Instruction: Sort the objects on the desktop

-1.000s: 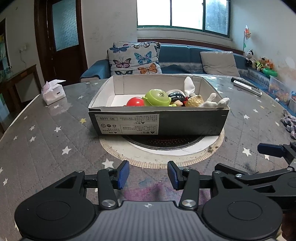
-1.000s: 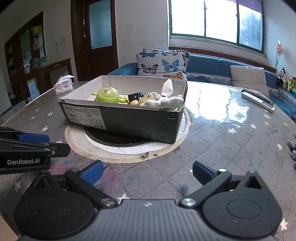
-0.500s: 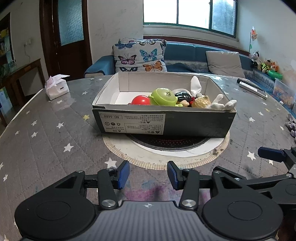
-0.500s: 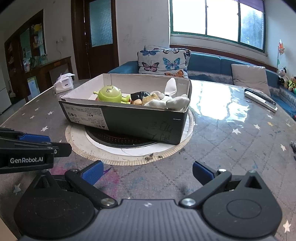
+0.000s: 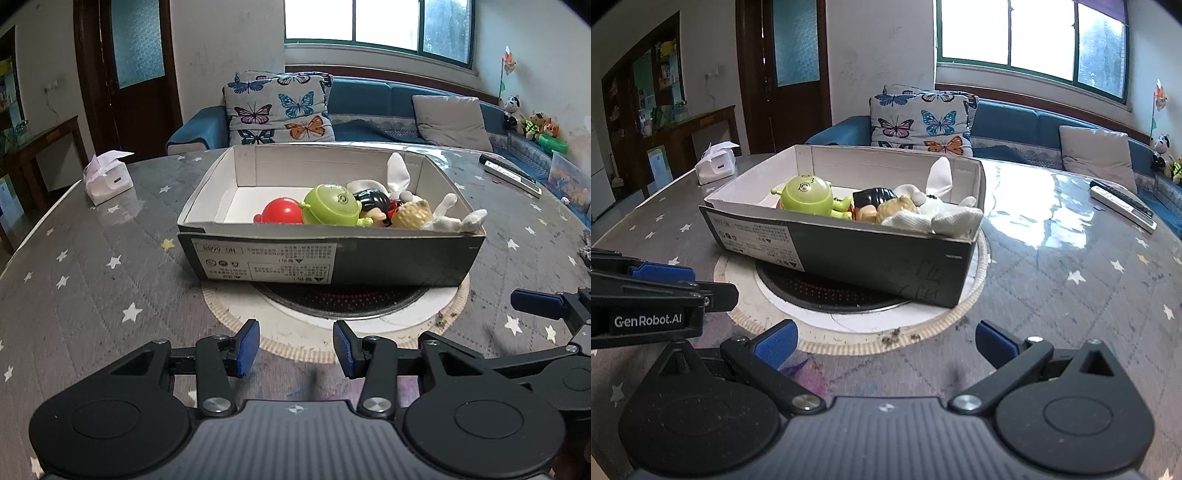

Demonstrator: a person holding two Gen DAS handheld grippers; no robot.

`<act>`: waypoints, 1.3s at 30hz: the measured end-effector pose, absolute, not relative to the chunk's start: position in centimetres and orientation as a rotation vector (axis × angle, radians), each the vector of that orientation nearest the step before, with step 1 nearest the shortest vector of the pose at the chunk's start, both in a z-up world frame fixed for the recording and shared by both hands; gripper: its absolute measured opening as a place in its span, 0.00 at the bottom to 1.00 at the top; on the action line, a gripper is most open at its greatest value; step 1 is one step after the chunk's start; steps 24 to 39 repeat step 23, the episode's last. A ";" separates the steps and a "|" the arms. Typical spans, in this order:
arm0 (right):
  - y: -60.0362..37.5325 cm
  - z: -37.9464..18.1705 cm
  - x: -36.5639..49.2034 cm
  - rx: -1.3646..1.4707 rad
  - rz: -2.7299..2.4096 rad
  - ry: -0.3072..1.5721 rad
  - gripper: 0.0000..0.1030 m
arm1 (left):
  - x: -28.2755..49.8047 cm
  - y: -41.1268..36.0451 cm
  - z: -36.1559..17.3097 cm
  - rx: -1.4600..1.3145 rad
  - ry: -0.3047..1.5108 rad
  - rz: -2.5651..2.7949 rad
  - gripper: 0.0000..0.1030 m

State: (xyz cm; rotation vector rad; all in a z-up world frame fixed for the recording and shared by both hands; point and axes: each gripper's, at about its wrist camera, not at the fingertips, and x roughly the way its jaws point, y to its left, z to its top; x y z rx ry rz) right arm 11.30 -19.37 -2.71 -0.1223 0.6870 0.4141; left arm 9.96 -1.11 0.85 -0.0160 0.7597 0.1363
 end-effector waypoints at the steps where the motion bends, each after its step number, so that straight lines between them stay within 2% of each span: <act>1: -19.3 -2.7 11.5 -0.123 0.417 0.687 1.00 | 10.1 -1.1 0.9 -0.015 0.761 0.136 0.45; 22: -18.1 -3.1 15.1 -0.109 0.423 0.721 1.00 | 13.8 -0.8 0.7 -0.013 0.782 0.123 0.44; 39: -18.1 -3.1 15.2 -0.107 0.423 0.721 1.00 | 13.9 -0.8 0.7 -0.014 0.778 0.119 0.44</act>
